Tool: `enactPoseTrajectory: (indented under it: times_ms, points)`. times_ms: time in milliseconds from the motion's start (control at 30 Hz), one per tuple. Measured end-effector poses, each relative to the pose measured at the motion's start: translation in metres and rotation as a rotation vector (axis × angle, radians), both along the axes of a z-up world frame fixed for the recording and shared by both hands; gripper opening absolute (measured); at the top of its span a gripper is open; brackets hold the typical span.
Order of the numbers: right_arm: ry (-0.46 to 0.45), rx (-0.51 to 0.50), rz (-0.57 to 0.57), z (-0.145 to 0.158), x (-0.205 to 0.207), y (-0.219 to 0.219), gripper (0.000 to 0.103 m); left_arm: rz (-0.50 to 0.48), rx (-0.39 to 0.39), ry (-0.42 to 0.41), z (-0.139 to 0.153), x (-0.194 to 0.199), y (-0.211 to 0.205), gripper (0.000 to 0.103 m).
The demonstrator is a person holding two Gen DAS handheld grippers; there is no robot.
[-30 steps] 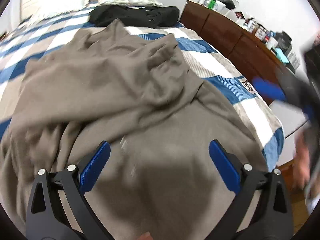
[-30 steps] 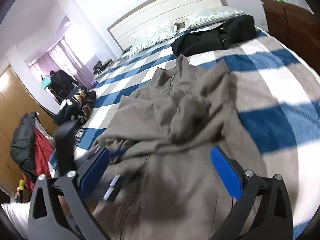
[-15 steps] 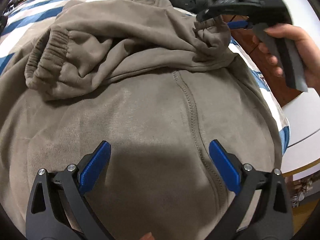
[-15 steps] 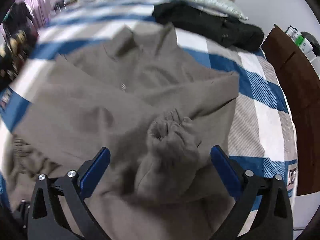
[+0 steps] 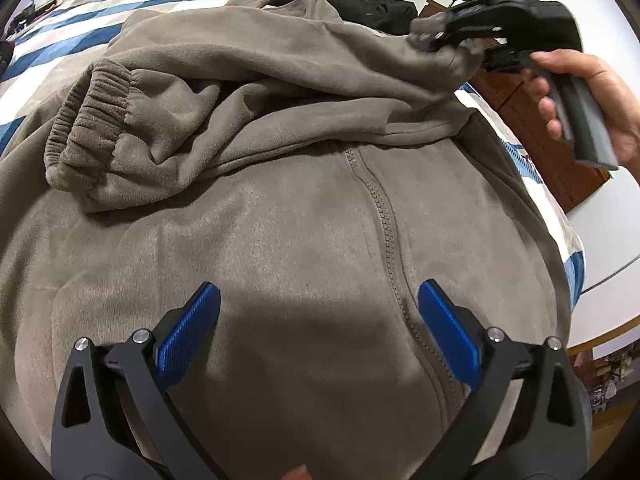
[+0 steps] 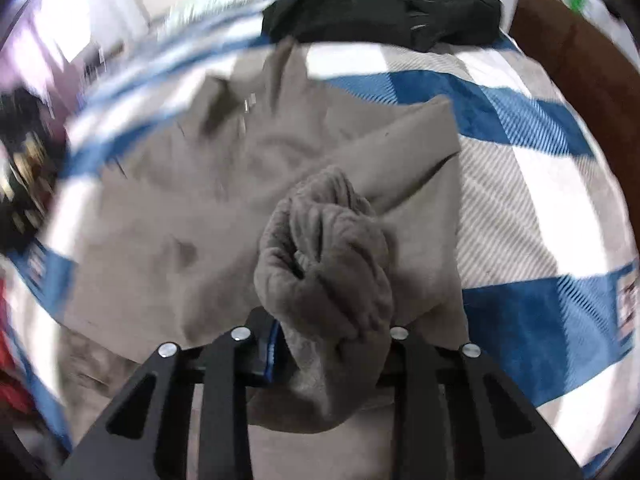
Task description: Fold large clothes
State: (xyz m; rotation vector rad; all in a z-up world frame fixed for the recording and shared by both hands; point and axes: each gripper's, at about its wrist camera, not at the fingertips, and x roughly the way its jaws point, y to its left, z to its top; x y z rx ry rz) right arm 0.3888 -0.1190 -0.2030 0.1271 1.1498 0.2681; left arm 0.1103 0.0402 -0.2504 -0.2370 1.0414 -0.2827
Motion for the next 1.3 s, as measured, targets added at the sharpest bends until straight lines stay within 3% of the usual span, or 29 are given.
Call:
enactPoseTrajectory:
  times_ms: [67,167,300,400,433,467,533,567,733,833,1000,1167,1300]
  points:
    - [0.008,0.133,-0.051,0.002,-0.001,-0.02,0.029,-0.003,0.01,-0.012,-0.001,-0.001,-0.003,0.096]
    - [0.049,0.237,-0.113,-0.017,-0.012,-0.043,0.029,-0.008,0.017,-0.024,-0.001,-0.002,-0.004,0.096]
    - [0.116,0.31,-0.2,-0.057,-0.026,-0.067,0.03,-0.009,0.004,-0.027,0.0,-0.002,-0.001,0.096]
    - [0.125,0.332,-0.207,-0.074,-0.035,-0.07,0.04,-0.014,-0.003,-0.027,-0.001,-0.004,0.001,0.096]
    - [0.111,0.34,-0.197,-0.072,-0.039,-0.068,0.05,-0.017,-0.004,-0.026,-0.001,-0.004,0.002,0.096]
    - [0.101,0.364,-0.175,-0.067,-0.044,-0.066,0.073,-0.019,-0.006,-0.026,0.0,-0.005,0.003,0.096]
    - [0.104,0.418,-0.147,-0.058,-0.052,-0.064,0.093,-0.017,-0.014,-0.023,0.003,-0.004,0.008,0.096]
    - [0.108,0.409,-0.146,-0.05,-0.059,-0.063,0.096,-0.009,-0.014,-0.028,0.008,-0.004,0.012,0.096]
    - [0.045,0.447,-0.055,-0.015,-0.107,-0.05,0.098,0.083,-0.012,-0.033,0.03,0.003,0.043,0.096]
    - [0.063,0.513,0.021,-0.01,-0.126,-0.027,0.098,0.163,-0.03,-0.038,0.042,0.008,0.072,0.096]
    - [0.184,0.615,0.061,-0.04,-0.127,0.02,0.098,0.187,-0.059,0.027,0.033,0.03,0.1,0.096]
    - [0.195,0.656,-0.013,-0.073,-0.111,0.042,0.098,0.2,0.004,0.046,0.015,0.06,0.109,0.096]
    - [0.17,0.66,-0.073,-0.084,-0.098,0.046,0.098,0.249,0.004,0.05,0.008,0.08,0.119,0.096]
